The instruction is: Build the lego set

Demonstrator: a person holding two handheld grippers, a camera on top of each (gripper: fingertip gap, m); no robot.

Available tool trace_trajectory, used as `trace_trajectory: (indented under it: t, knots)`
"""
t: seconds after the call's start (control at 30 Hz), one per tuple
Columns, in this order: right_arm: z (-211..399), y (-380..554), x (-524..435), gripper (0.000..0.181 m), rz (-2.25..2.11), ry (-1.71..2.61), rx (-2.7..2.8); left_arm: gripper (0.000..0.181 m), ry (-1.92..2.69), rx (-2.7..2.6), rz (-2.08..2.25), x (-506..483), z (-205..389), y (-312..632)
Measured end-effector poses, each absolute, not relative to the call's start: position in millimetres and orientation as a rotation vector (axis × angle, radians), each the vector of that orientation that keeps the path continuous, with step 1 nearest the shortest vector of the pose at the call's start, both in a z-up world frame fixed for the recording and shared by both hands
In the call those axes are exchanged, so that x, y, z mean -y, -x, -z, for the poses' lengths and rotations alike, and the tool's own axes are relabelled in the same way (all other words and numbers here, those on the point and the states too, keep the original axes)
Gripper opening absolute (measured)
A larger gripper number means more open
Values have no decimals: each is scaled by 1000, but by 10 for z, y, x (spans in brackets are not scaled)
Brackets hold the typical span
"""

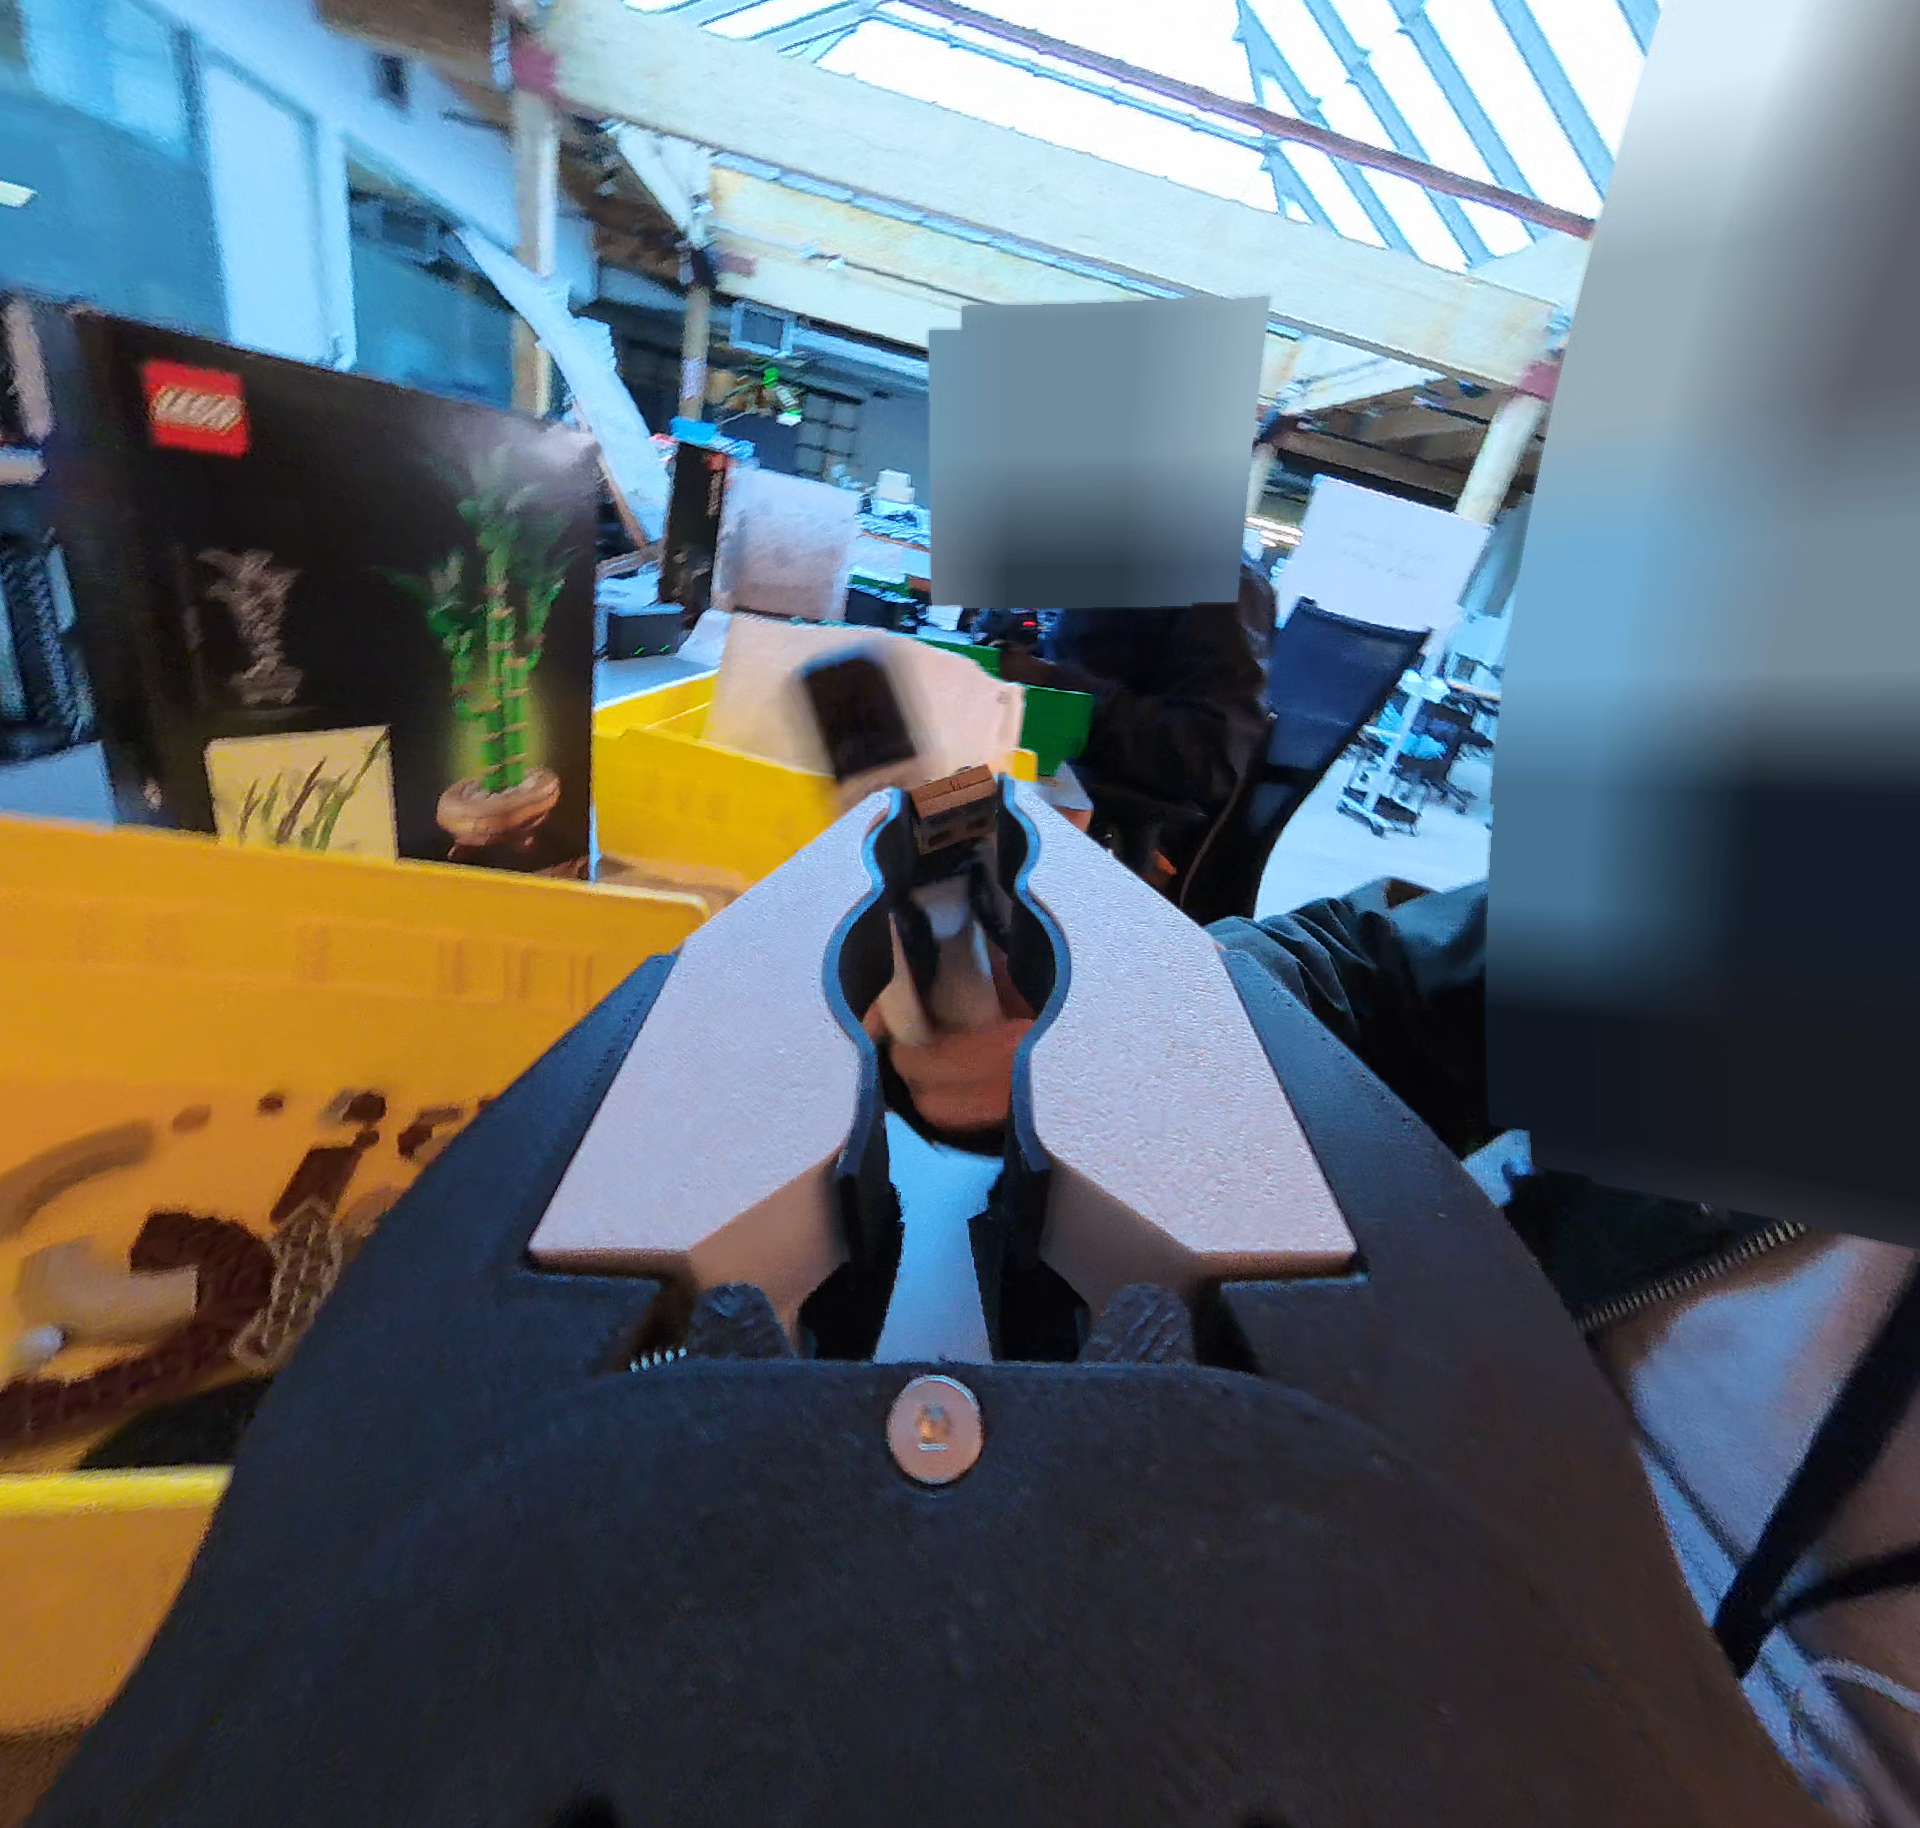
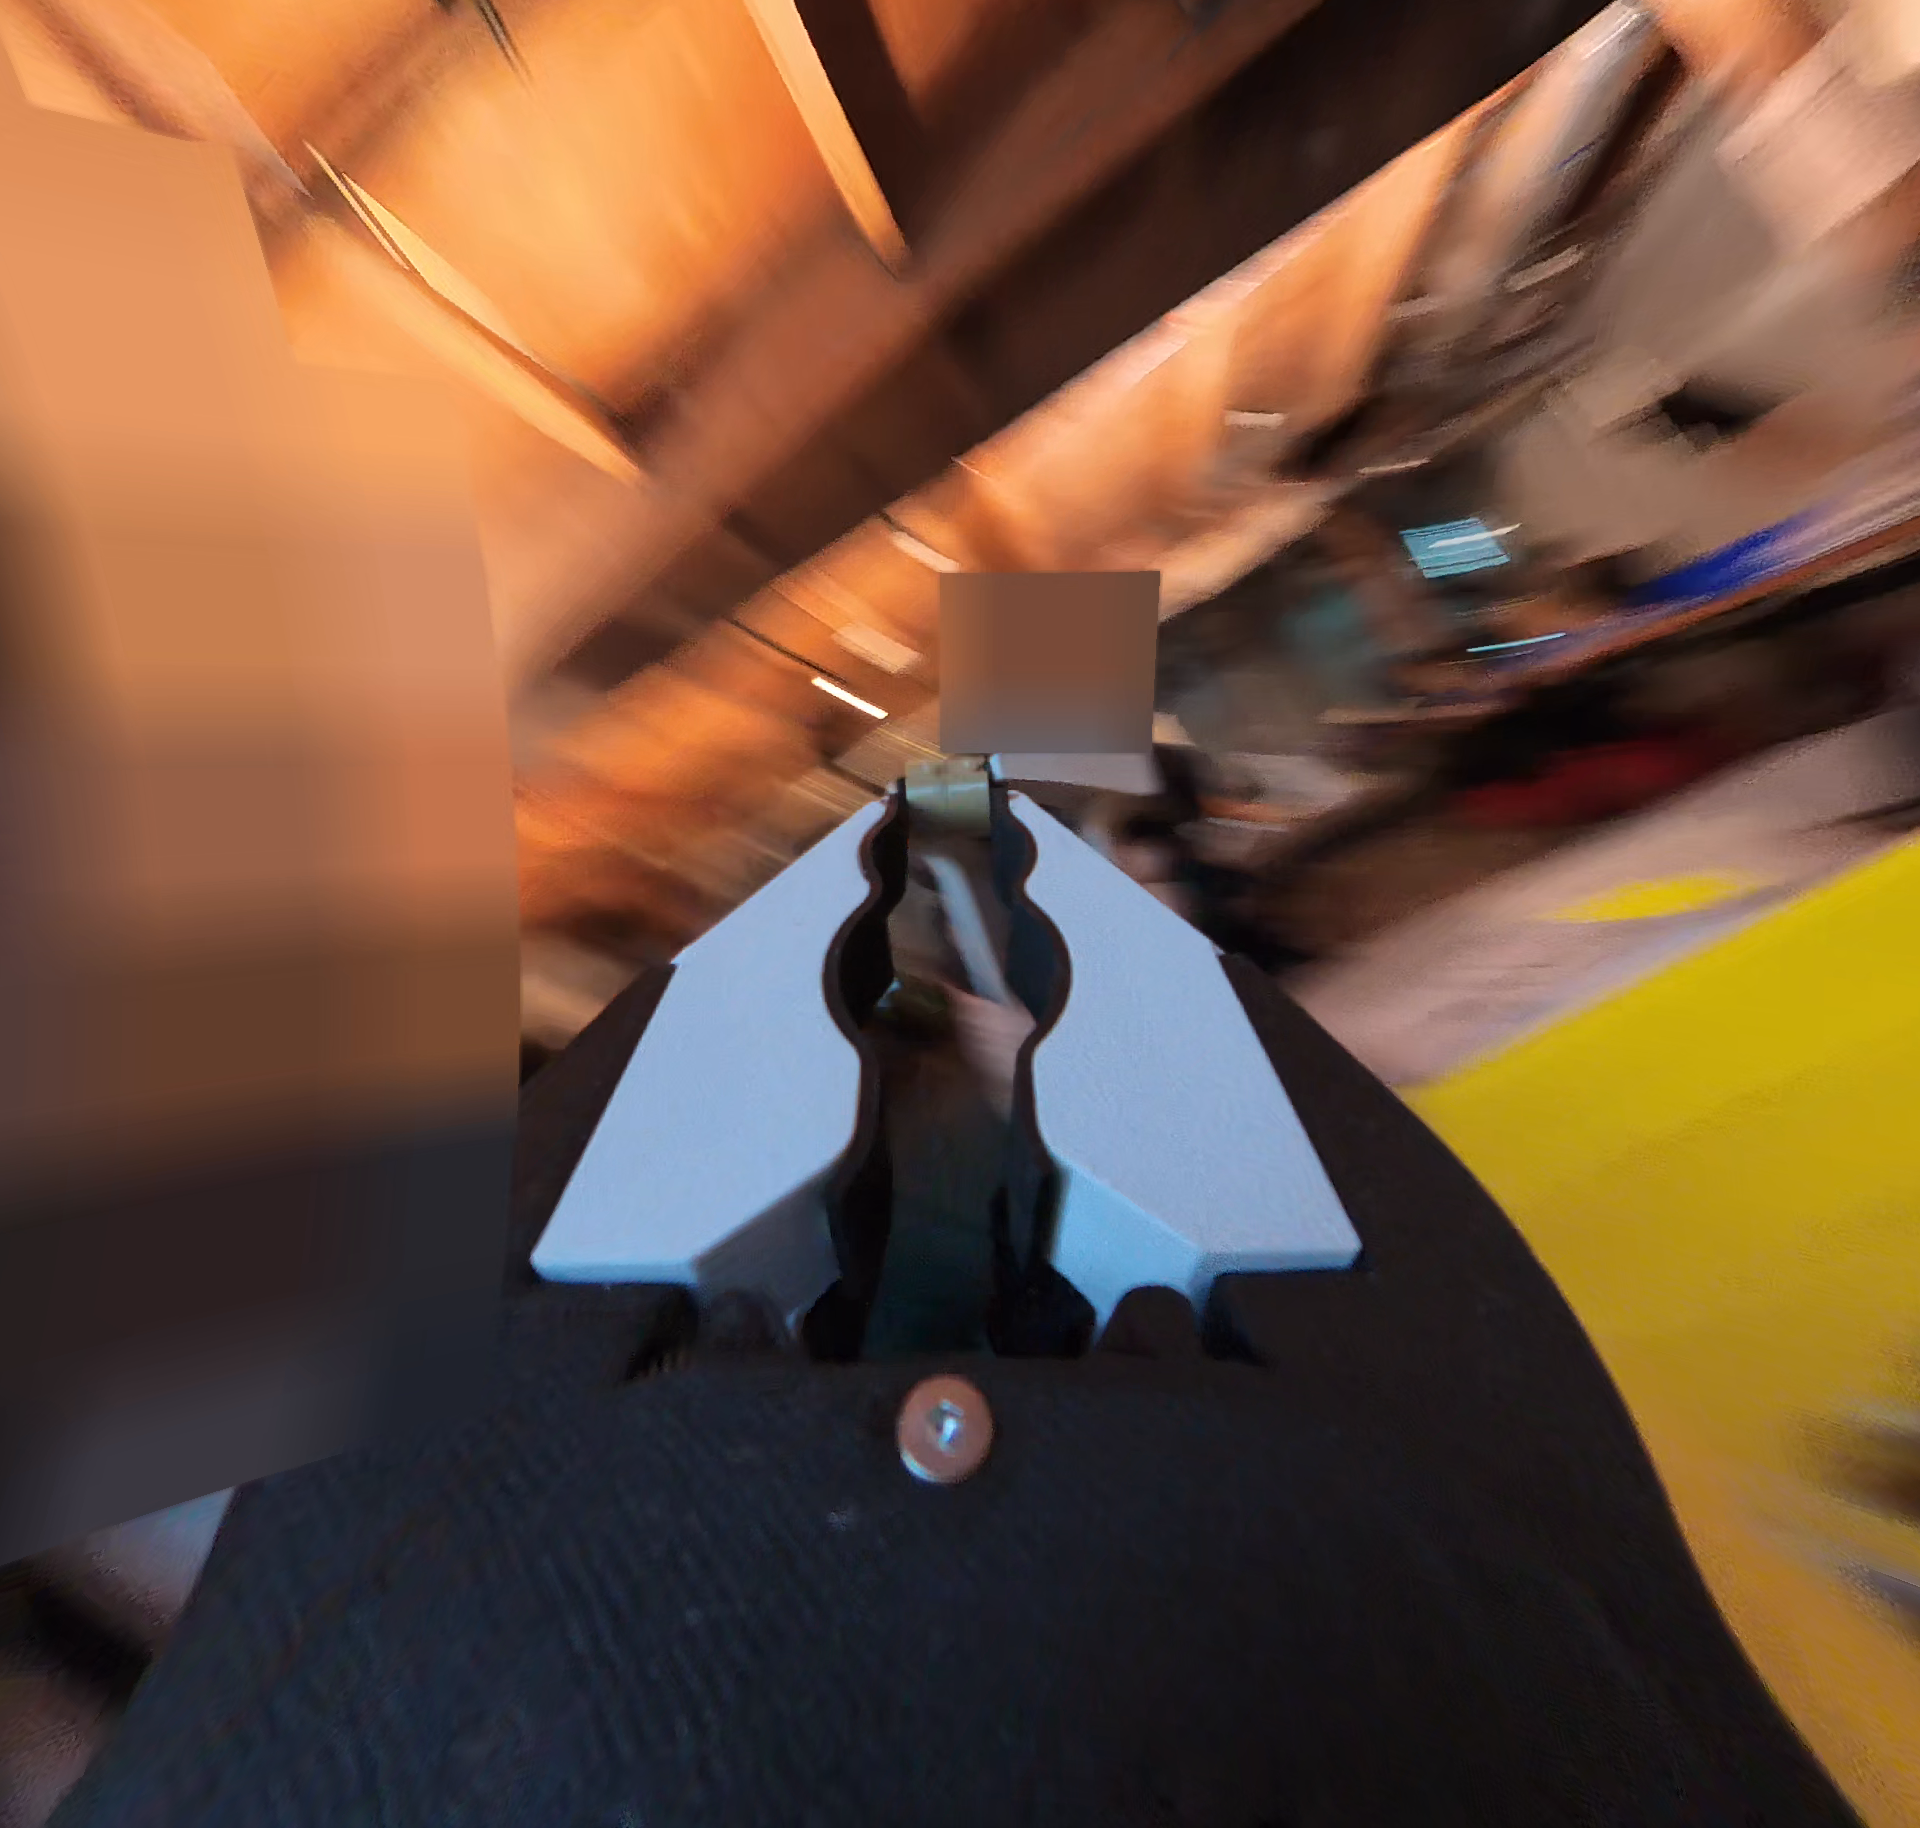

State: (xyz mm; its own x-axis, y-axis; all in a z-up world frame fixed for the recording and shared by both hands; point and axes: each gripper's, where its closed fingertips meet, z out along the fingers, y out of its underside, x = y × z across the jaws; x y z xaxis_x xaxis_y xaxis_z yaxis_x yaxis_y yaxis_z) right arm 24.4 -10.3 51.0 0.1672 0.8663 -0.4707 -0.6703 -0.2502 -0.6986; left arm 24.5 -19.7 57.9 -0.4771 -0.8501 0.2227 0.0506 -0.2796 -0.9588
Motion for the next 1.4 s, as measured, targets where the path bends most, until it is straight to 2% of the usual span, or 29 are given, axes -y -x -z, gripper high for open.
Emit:
trace_trajectory:
  t: [0.13,0.2,0.3,0.43,0.57,0.9,1.0,1.2,1.4]
  knots:
    - [-366,-288,-1,27,-622,1280,543,14,1229,-1215,1902,11,-504,-310]
    - [-349,-263,-9,26,-330,1295,620,14,1340,-1193,1887,-79,-400,-352]
    - [-323,-306,-80,18,-116,1337,573,14,1399,-1193,1870,-124,-301,-387]
    - [-180,-343,-161,19,-12,1423,595,15,1454,-1226,1808,-144,-192,-432]
    - [-116,-385,-167,8,5,1480,584,15,1487,-1260,1732,-150,-98,-462]
    - [-6,-442,-215,5,-20,1552,570,15,1459,-1325,1539,-162,-38,-483]
    - [-47,-525,-211,5,112,1528,563,26,1454,-1286,1519,-205,-56,-492]
    - [-111,-543,-184,5,214,1492,574,29,1427,-1239,1549,-148,-109,-522]
    - [-99,-489,-174,5,269,1481,608,18,1402,-1204,1533,-115,-144,-525]
